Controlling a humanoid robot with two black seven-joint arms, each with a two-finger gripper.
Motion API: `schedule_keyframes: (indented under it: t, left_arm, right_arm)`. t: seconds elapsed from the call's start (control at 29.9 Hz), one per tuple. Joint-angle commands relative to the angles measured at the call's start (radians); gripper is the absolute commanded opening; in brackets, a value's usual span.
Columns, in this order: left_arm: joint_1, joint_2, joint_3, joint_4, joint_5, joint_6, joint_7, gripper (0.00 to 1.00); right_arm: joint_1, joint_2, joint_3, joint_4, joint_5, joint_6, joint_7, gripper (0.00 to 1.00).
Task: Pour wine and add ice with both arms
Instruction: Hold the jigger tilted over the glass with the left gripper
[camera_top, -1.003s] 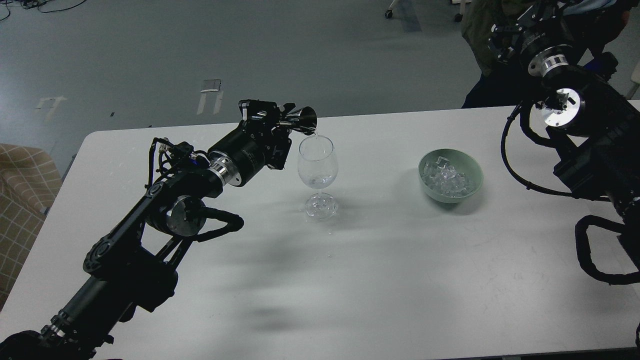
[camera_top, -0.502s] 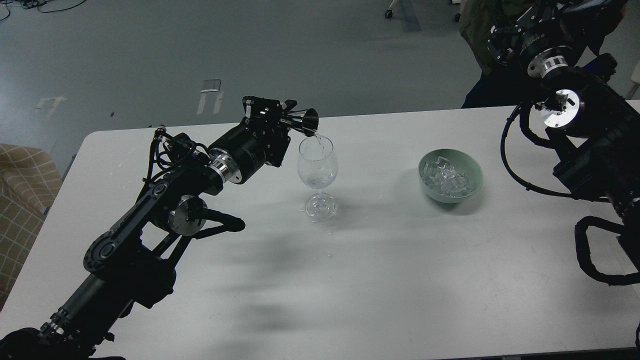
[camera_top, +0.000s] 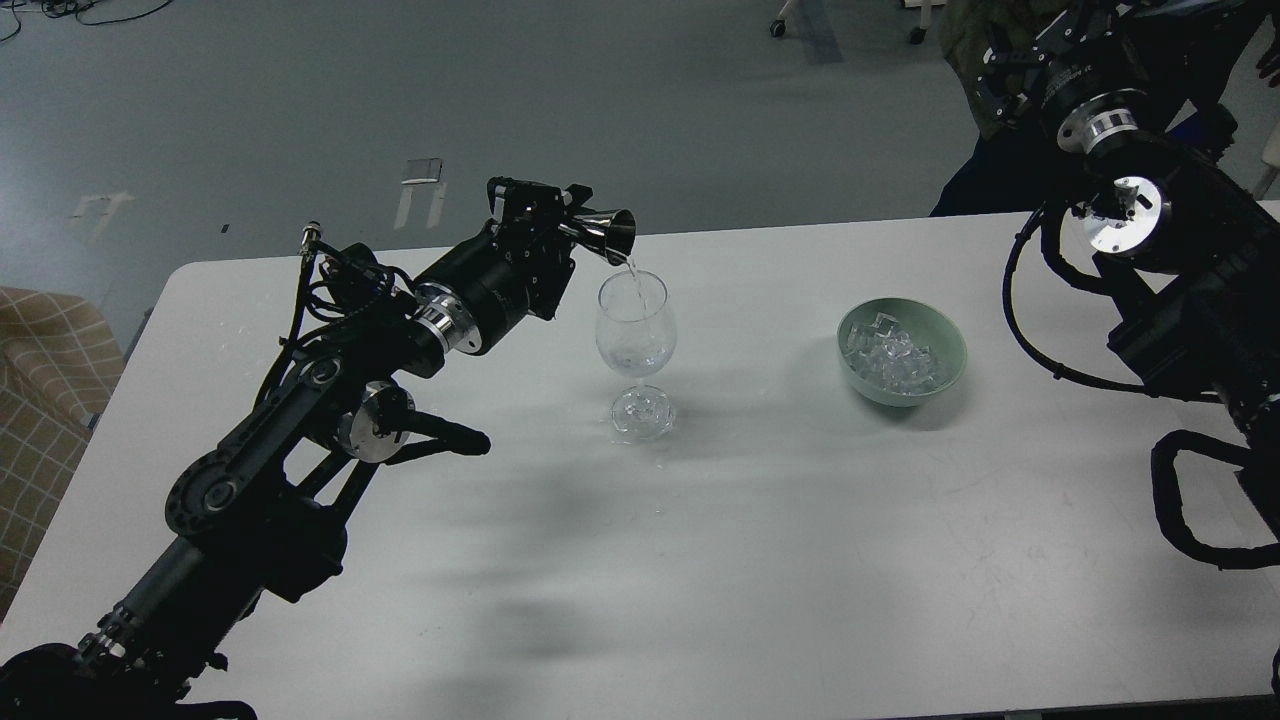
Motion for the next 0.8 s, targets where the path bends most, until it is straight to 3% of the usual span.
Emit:
schedule_keyframes:
  t: [0.0, 0.77]
  left_arm:
    - [-0.002, 0.0, 0.008, -0.022, 0.087, 0.0, 0.003, 0.0]
    - [-0.019, 0.032, 0.034, -0.053, 0.25, 0.0, 0.001, 0.0]
  right_arm:
    - [-0.002, 0.0, -0.002, 0.0, 0.002, -0.001, 0.0, 1.0]
    - [-0.002, 0.0, 0.0, 0.0, 0.0, -0.001, 0.0, 1.0]
